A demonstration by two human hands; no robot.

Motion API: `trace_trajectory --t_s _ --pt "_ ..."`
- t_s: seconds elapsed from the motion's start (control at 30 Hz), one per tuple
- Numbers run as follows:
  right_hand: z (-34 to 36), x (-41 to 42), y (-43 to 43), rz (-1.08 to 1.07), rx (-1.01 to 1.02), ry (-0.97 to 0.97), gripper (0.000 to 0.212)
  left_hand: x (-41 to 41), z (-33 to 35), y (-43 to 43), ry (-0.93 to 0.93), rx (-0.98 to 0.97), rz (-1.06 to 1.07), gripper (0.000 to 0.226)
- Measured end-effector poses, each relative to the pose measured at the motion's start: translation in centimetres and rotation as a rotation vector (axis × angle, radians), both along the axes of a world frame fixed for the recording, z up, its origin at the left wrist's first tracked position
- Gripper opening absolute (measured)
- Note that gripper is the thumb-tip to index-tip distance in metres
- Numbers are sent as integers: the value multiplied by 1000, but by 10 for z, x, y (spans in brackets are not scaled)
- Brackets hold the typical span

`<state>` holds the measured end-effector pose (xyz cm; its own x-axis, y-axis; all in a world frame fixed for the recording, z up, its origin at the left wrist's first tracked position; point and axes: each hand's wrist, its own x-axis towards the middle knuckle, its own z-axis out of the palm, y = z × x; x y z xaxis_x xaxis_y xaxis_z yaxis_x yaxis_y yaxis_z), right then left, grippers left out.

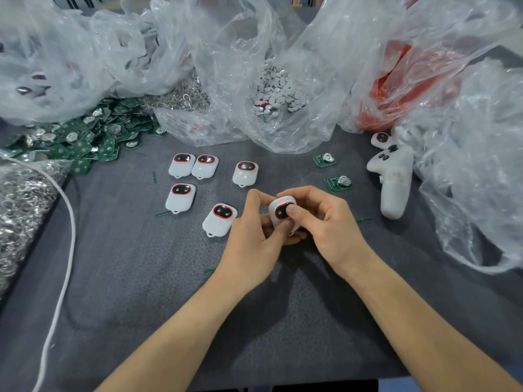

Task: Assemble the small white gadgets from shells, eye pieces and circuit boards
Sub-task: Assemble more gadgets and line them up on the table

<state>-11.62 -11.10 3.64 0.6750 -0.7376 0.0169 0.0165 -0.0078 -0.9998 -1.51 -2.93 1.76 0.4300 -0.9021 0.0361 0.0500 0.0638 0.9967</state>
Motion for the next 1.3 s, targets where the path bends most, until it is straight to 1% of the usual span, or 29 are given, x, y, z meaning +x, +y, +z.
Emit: trace_trajectory --t_s 0.1,0.2,0.43,0.6,0.77,0.93,1.0,1.1,1.3 --pt "-1 0 0 12 53 -30 21 0 1 0 35 -9 7 20" --pt "-1 -1 -1 30 75 -35 21 0 0 0 32 -12 1 21" --pt "0 0 2 3 25 3 17 2 -7 2 -127 15 -18 22" --pt "1 0 4 10 6 -3 20 2 -8 2 -154 32 -3 30" --pt "-1 1 6 5 -76 28 22 2 -6 3 -254 54 26 34" --pt "0 0 4 63 26 -31 23 2 -7 2 -186 49 43 25" --pt "0 0 3 67 26 -36 23 1 -7 1 -169 49 48 23" --pt "-1 1 4 53 15 -38 22 1 -8 1 -149 45 45 26" --pt "-1 1 5 42 -14 -31 24 1 -10 1 -180 39 33 27"
